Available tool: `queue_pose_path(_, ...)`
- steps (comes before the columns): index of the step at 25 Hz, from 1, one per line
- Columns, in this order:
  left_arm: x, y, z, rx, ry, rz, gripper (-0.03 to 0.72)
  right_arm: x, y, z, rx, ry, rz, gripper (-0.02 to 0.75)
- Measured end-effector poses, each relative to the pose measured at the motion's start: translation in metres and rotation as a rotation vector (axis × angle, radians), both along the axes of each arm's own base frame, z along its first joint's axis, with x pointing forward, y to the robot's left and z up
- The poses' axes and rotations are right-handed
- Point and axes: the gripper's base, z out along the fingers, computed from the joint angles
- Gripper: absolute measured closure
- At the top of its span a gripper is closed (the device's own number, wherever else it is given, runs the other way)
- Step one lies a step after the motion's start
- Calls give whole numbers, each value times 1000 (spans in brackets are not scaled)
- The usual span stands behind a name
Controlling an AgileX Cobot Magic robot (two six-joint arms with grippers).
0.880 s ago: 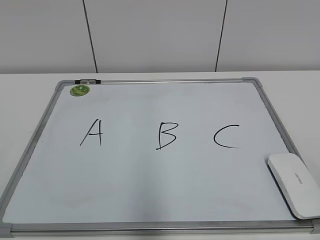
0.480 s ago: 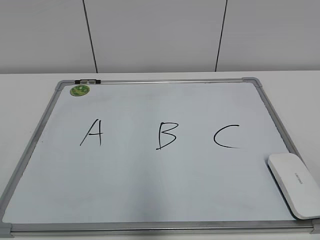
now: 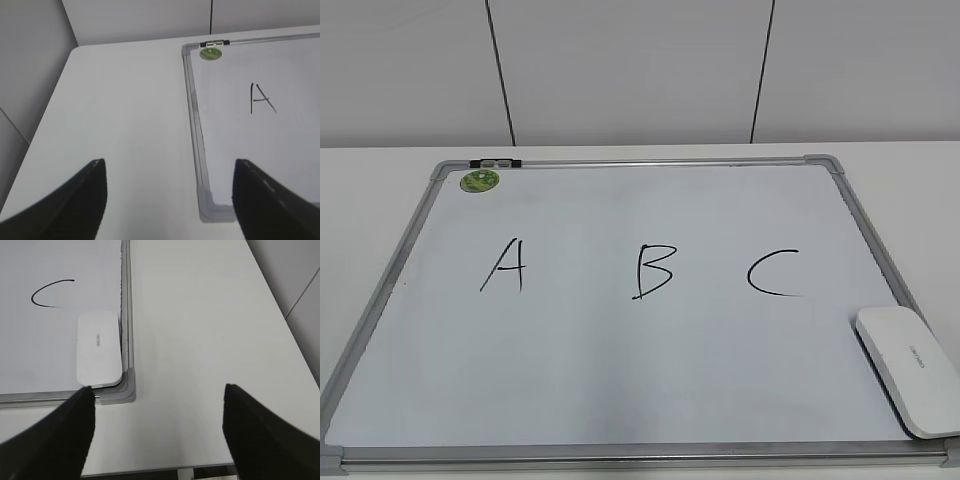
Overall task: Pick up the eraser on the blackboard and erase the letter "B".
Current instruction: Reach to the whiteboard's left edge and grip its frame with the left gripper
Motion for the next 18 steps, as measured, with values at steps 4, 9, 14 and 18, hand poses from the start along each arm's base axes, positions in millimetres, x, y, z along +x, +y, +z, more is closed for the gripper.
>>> queue_pose_path(4,42,1,7,-25,35,-5,100,0,0,0,0,0,0,148)
queue_pose_path(9,103,4,-5,-61,172,-1,100,0,0,0,0,0,0,148)
queue_pose_path(14,158,6,-15,-96,322,6,108,0,0,0,0,0,0,148)
queue_pose_path(18,205,9,-17,-106,427,8,118,0,0,0,0,0,0,148)
